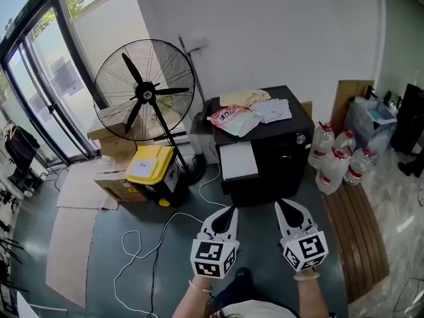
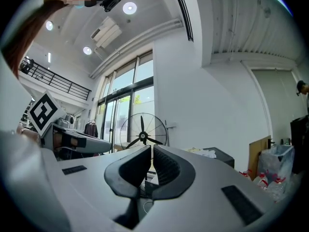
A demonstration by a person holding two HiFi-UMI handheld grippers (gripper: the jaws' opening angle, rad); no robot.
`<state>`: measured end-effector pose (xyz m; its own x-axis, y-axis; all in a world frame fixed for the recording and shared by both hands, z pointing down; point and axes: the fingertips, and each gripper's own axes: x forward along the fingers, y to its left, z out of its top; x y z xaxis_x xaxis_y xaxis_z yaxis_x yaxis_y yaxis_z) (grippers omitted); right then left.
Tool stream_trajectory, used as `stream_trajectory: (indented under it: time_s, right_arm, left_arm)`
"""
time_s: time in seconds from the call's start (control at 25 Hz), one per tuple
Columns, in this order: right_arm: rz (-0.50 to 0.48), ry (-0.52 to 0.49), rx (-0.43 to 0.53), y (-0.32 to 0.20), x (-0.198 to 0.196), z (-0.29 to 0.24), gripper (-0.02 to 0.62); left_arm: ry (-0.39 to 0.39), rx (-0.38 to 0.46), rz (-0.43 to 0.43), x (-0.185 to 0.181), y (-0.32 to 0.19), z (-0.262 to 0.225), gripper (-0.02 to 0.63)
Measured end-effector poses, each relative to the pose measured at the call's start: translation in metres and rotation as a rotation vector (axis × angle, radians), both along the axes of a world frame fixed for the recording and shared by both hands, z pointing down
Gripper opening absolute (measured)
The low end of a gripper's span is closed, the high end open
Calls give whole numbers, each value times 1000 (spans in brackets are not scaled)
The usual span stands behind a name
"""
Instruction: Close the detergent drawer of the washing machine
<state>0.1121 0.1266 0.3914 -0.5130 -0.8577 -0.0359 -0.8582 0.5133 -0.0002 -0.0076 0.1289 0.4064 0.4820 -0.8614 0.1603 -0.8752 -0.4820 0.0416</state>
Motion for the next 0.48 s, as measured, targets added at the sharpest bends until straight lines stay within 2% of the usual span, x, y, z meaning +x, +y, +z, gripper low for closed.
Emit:
stream_trajectory:
  time_s: [0.48]
  right_arm:
    - [29, 17, -33, -62, -29, 10, 28]
  left_arm:
    - [3, -22, 32, -30, -65, 12, 18]
